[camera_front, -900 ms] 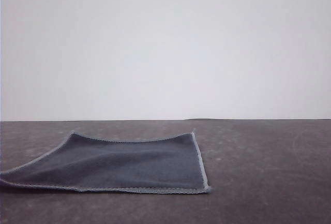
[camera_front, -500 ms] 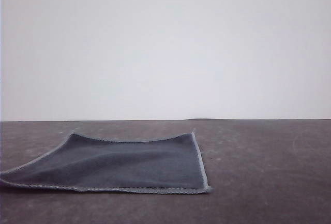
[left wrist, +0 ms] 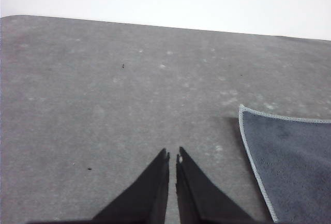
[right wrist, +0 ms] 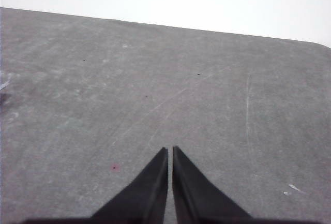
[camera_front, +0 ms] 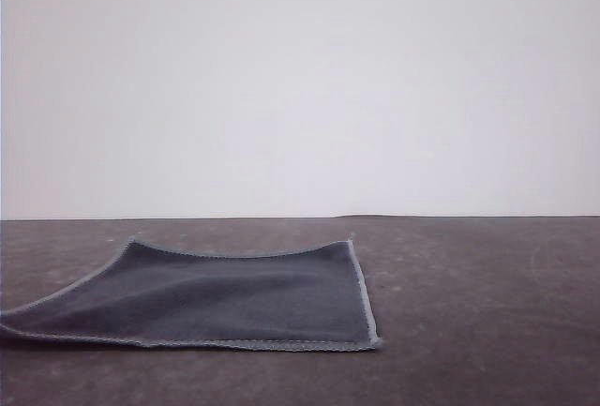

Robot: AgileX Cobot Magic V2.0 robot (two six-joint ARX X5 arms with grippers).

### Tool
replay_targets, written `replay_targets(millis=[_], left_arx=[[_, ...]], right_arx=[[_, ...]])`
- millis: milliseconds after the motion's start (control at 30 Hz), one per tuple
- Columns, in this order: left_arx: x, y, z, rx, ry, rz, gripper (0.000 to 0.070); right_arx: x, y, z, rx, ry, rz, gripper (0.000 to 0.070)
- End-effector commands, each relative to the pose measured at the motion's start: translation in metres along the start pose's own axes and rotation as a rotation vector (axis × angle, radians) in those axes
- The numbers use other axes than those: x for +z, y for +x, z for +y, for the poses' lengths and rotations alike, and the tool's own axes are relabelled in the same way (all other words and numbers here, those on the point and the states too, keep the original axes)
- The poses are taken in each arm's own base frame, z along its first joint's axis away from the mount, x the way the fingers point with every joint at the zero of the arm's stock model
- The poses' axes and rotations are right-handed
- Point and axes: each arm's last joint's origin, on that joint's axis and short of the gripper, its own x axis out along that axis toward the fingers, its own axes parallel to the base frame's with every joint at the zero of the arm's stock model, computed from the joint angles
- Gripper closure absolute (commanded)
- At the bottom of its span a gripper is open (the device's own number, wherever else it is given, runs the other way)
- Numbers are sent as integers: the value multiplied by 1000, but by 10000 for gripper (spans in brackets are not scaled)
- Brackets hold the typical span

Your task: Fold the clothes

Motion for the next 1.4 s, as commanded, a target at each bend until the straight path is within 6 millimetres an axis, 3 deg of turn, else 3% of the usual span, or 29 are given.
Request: replay_targets(millis=[0, 1367], left_arx=[[-7, 2, 1, 5, -7, 26, 684], [-6, 2, 1, 4, -51, 20, 684]], right_arx=[[0, 0, 0, -3, 11, -6, 690], [2, 0, 0, -1, 46, -25, 690]])
